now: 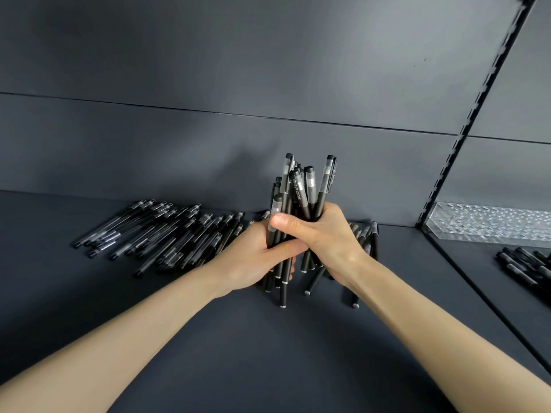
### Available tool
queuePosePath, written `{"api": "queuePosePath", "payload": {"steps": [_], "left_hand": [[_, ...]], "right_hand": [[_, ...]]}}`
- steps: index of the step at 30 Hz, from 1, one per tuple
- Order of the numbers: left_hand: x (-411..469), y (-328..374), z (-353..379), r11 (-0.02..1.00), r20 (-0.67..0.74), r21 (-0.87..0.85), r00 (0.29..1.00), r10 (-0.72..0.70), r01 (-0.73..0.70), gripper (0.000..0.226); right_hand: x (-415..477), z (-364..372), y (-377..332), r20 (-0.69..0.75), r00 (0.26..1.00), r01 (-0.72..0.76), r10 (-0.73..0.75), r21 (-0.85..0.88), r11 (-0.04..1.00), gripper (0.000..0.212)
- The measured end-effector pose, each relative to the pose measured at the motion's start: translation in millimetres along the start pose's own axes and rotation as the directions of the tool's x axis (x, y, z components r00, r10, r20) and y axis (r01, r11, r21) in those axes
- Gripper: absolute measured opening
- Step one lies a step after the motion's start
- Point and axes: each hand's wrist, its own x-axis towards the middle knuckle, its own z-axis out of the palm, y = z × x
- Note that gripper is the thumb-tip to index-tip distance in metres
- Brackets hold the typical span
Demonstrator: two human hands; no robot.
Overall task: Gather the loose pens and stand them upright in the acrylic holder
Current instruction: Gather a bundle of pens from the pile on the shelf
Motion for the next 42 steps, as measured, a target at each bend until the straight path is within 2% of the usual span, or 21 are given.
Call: {"api": "queuePosePath", "payload": {"steps": [3, 6, 9, 13, 18, 22, 25, 29, 31, 33, 35, 37, 39, 42], "left_hand": [[2.8, 0.0, -1.3, 0.997, 0.054, 0.054, 0.998, 0.044, -0.047, 0.016], [4.6, -3.2, -2.7, 0.996, 0.062, 0.082, 0.997, 0.042, -0.047, 0.016], [8.1, -9.6, -4.2, 0.984, 0.042, 0.157, 0.996, 0.076, -0.081, 0.039], [8.9, -10.7, -5.9, 0.971, 0.053, 0.233, 0.997, 0.047, -0.058, 0.065], [8.8, -10.8, -6.9, 0.934, 0.049, 0.355, 0.997, -0.053, 0.032, 0.061], [7.4, -9.0, -6.6, 0.943, 0.045, 0.331, 0.999, -0.006, -0.010, 0.061], [6.7, -6.9, -6.9, 0.945, 0.034, 0.325, 0.999, 0.015, -0.026, 0.056], [4.7, -3.1, -2.3, 0.934, -0.024, 0.357, 0.999, 0.026, -0.016, 0.056], [3.0, 0.3, 0.2, 0.912, -0.058, 0.410, 0.998, 0.006, 0.018, 0.048], [1.7, 1.8, -1.0, 0.883, -0.062, 0.465, 0.998, -0.032, 0.057, 0.040], [-0.9, 2.8, -7.5, 0.848, -0.024, 0.516, 0.992, -0.121, 0.116, 0.054], [-2.9, 3.5, -21.6, 0.817, 0.041, 0.555, 0.977, -0.210, 0.152, 0.055], [-4.2, 4.7, -40.7, 0.842, 0.085, 0.509, 0.963, -0.257, 0.180, 0.059], [-5.8, 10.3, -57.1, 0.950, 0.029, 0.272, 0.986, -0.164, 0.150, 0.068]], "right_hand": [[4.9, -3.9, 1.2, -0.013, 1.000, -0.024, 0.024, 0.012, 1.000, 0.015], [7.2, -6.2, -0.1, -0.003, 0.999, -0.037, 0.037, 0.033, 0.999, 0.014], [7.3, -6.2, -2.3, 0.015, 0.999, -0.049, 0.049, 0.026, 0.998, 0.015], [8.2, -5.2, -4.9, 0.018, 0.998, -0.052, 0.052, 0.000, 0.999, 0.015], [7.7, -4.1, -0.9, -0.036, 0.999, -0.034, 0.033, -0.022, 0.999, 0.013], [5.8, -2.6, 0.2, 0.025, 0.997, -0.076, 0.076, 0.031, 0.997, 0.008], [5.8, -2.1, -1.0, 0.044, 0.995, -0.091, 0.089, 0.033, 0.995, 0.013], [5.9, 0.1, 0.5, -0.008, 0.997, -0.080, 0.080, 0.021, 0.997, 0.008], [5.4, 2.0, 2.0, -0.052, 0.995, -0.083, 0.084, 0.028, 0.996, 0.010], [5.7, 1.2, 4.4, -0.081, 0.993, -0.085, 0.089, 0.052, 0.995, 0.016], [5.1, -0.8, 5.8, -0.082, 0.993, -0.076, 0.082, 0.081, 0.994, 0.013], [4.5, -2.8, 6.1, -0.095, 0.993, -0.057, 0.069, 0.122, 0.991, 0.006], [3.4, -2.7, 4.5, -0.116, 0.992, -0.031, 0.052, 0.175, 0.984, 0.012], [1.3, 1.9, 4.1, -0.115, 0.991, 0.091, -0.074, 0.144, 0.985, 0.006]]}}
